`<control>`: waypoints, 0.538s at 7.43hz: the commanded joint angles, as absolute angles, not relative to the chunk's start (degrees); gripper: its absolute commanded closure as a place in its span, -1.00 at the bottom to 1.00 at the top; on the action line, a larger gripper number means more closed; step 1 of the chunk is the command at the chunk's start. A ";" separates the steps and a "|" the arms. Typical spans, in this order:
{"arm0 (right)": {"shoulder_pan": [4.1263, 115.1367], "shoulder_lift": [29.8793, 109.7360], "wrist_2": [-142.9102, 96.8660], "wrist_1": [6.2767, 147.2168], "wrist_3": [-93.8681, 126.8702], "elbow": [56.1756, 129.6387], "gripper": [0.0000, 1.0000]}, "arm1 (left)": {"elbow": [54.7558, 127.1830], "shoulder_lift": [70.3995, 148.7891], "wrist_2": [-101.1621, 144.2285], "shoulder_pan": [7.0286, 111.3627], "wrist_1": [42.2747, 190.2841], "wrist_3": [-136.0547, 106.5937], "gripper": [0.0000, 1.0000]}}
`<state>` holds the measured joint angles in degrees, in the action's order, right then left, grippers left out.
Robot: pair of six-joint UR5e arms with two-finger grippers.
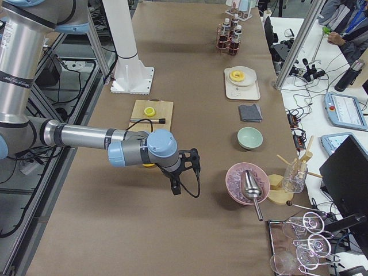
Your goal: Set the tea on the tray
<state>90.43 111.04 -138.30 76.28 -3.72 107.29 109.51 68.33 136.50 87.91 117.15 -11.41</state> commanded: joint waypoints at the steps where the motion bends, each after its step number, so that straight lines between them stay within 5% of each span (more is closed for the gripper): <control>1: 90.35 111.27 -139.04 76.29 -3.69 107.14 -1.00 | 108.73 73.37 132.60 76.52 125.59 -25.29 -0.91; 4: 90.35 111.71 -144.04 76.55 -3.87 106.88 -1.00 | 108.63 82.05 123.70 68.59 126.04 -34.67 -0.92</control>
